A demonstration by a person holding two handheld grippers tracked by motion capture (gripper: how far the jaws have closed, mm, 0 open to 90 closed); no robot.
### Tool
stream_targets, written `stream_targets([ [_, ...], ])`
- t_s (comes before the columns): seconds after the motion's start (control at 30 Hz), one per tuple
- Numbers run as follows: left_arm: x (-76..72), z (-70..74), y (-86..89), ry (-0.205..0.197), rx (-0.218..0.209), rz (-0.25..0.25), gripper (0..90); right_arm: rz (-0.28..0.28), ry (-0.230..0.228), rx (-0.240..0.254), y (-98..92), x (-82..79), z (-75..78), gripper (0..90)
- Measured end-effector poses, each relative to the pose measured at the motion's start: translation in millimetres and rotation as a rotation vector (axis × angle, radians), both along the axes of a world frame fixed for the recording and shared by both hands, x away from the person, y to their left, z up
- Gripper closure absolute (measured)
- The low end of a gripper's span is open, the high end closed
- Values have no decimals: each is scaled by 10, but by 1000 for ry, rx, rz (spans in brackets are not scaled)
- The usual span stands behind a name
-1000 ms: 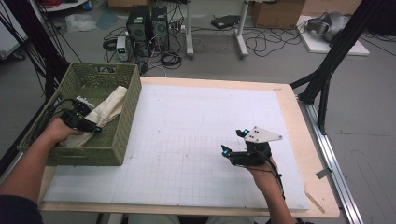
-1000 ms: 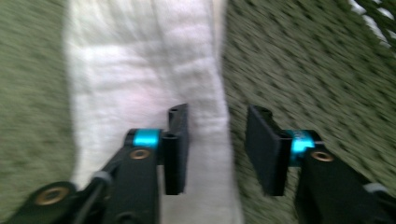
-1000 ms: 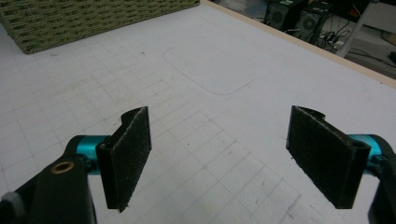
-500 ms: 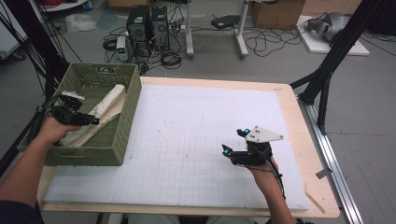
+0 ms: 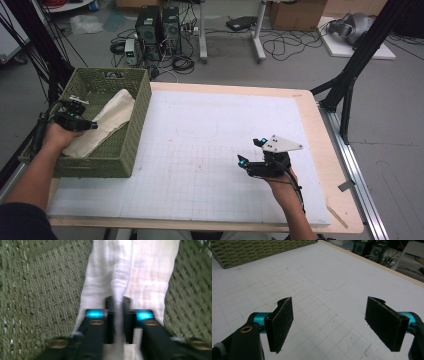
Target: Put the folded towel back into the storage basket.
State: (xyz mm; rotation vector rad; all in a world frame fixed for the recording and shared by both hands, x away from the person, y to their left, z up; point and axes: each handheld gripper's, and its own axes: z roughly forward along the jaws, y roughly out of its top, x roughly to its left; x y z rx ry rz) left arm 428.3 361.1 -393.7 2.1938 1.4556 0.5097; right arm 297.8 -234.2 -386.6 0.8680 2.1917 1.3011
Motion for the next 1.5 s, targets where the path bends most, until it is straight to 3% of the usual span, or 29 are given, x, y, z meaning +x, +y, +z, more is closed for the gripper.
stream_targets([
  [0.03, -12, 19, -24, -21, 16, -19, 874, -1, 1, 2, -2, 0, -2, 223],
  [0.1, -39, 82, -58, -71, -1, -46, 874, -3, -2, 4, -15, -1, 1, 223],
  [0.17, -72, 110, -122, -86, -7, -102, 874, -6, -2, 9, -26, -3, 6, 223],
  [0.2, -83, 97, -162, -67, -16, -144, 873, -7, -1, 10, -27, -3, 6, 223],
  [0.27, -102, 53, -252, -35, 22, -206, 872, -7, 2, 11, -17, -7, 4, 223],
  [0.37, -92, -38, -308, 76, 19, -231, 869, -1, -3, 2, -3, -9, 3, 225],
  [0.4, -91, -77, -316, 101, 42, -243, 865, -1, -1, 4, 2, -11, 3, 226],
  [0.43, -84, -104, -312, 116, 49, -239, 858, -3, 1, 4, 5, -12, 4, 225],
  [0.67, -69, -140, -284, 149, -36, -237, 636, 0, -2, 2, 1, -14, 5, 226],
  [0.9, -68, -84, -238, 104, -86, -210, 570, -3, -8, 4, -12, -21, 23, 227],
  [1.03, -77, -68, -220, 96, -104, -208, 602, -8, -6, 7, -16, -24, 28, 227],
  [1.37, -98, 46, -146, -10, -164, -157, 577, -5, -9, 7, -23, -19, 30, 233],
  [1.5, -136, 162, -131, -95, -207, -126, 516, -9, -10, 8, -23, -25, 39, 233],
])
